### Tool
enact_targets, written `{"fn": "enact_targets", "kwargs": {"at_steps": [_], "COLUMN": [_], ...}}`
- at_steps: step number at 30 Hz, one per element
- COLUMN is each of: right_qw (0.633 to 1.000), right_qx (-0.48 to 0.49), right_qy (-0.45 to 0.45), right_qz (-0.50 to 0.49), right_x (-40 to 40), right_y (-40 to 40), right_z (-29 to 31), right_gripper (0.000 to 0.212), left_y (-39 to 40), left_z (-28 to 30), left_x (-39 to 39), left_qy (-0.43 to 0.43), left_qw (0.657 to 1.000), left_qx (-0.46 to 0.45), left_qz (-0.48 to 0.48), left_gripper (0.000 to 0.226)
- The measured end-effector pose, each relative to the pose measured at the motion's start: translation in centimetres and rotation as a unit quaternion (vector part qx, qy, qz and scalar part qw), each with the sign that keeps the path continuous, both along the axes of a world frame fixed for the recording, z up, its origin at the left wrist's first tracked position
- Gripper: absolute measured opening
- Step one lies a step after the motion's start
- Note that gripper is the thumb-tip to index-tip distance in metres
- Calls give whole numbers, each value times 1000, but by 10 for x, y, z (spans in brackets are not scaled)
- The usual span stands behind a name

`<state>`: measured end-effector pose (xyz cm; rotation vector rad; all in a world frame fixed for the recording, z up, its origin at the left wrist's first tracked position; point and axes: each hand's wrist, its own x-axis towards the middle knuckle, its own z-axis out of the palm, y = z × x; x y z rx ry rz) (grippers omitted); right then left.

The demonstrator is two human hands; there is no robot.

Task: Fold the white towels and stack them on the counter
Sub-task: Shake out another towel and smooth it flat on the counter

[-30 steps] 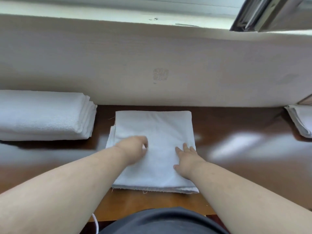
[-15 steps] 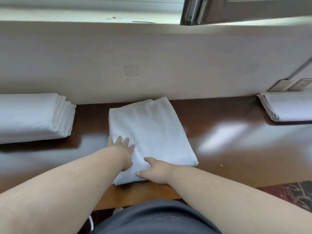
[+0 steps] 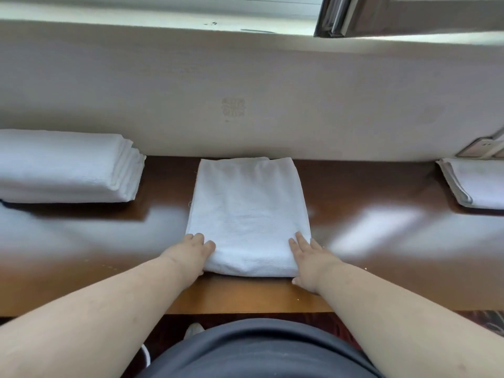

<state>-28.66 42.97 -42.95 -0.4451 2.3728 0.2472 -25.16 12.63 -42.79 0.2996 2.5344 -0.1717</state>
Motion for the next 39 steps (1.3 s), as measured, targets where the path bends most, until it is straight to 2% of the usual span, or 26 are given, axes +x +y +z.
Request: {"fn": "enact_targets", "kwargs": {"at_steps": [4, 9, 11, 13, 16, 18, 20, 24, 27, 30, 35, 39], "right_qw": [990, 995, 1000, 990, 945, 919, 903, 874, 844, 826, 828, 794], "right_qx": [13, 20, -15, -78, -179, -215, -256, -317, -346, -343, -284, -308], "right_qy": [129, 83, 25, -27, 20, 35, 39, 72, 93, 109, 91, 125], "right_qz": [52, 43, -5, -117, -274, -327, -343, -361, -398, -434, -474, -509], "right_x": [1, -6, -13, -24, -47, -66, -87, -131, -159, -181, -202, -203], "right_y": [-12, -11, -8, -3, 5, 8, 7, -8, -20, -29, -27, -20], "right_z": [2, 4, 5, 8, 6, 3, 4, 8, 4, -8, -29, -40], "right_gripper": [65, 47, 48, 49, 42, 45, 52, 57, 58, 58, 47, 40], "left_y": [-2, 6, 8, 9, 9, 8, 6, 5, 6, 3, -3, -4], "left_z": [4, 13, 17, 21, 26, 29, 33, 33, 23, 10, 2, 0], "left_x": [6, -3, -5, -5, -6, -6, -8, -25, -32, -31, -29, -26], "left_qy": [-1, -30, -55, -77, -94, -107, -123, -84, -82, -83, -77, -77], "left_qw": [999, 997, 995, 993, 991, 992, 991, 996, 995, 994, 992, 991], "left_qx": [-39, -64, -84, -95, -93, -71, -49, 12, 51, 66, 94, 104], "left_qz": [-7, 8, 8, 5, 3, 2, -3, -2, 10, 8, 16, 22], "left_gripper": [52, 54, 54, 54, 53, 58, 63, 57, 60, 65, 66, 66]}}
